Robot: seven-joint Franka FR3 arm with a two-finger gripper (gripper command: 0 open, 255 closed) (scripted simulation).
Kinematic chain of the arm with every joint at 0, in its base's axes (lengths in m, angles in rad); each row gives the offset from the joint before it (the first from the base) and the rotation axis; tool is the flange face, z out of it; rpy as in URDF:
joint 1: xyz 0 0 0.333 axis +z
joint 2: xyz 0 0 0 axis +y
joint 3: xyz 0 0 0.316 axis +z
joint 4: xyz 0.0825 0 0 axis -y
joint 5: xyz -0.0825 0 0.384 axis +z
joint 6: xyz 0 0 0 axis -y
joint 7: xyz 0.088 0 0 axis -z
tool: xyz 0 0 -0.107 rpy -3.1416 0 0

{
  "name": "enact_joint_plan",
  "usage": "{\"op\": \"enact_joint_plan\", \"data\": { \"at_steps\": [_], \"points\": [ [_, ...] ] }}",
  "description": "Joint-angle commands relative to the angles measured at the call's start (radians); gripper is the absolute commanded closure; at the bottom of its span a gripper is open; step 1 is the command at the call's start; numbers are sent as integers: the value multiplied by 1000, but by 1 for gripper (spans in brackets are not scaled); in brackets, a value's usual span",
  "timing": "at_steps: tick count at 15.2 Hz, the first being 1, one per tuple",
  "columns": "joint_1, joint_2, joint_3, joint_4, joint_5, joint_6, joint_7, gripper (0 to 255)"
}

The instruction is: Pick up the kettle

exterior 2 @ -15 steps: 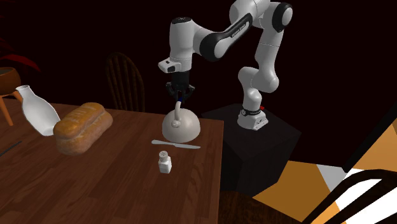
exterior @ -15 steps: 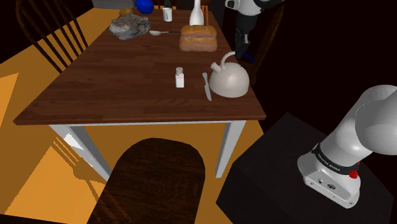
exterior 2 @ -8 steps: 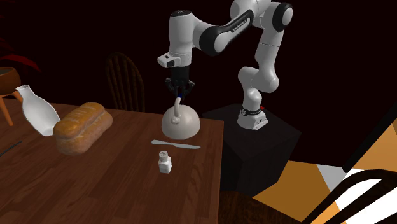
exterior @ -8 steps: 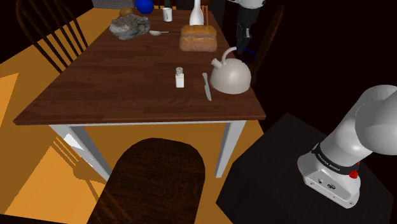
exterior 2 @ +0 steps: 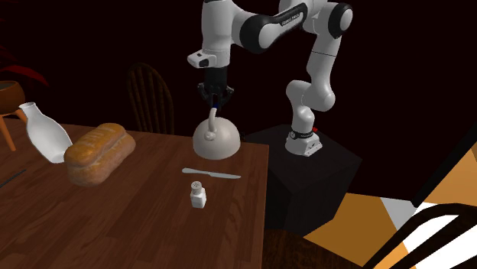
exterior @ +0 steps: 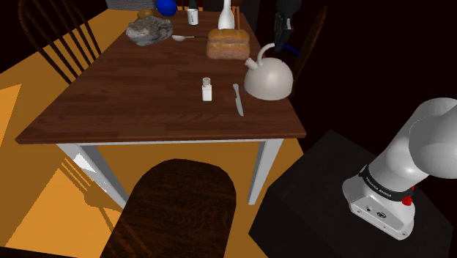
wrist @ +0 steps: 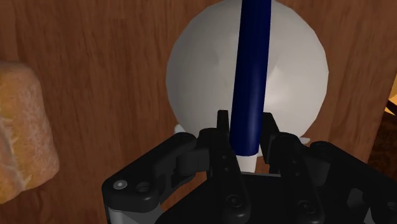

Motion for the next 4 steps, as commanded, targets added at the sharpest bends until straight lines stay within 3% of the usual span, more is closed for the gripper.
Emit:
{"op": "enact_joint_plan", "data": {
  "at_steps": [1, 4],
  "points": [
    [0, -2, -1, 29, 1, -30, -4, 255],
    [0, -2, 0, 45, 1, -45, -5, 255]
  ]
}}
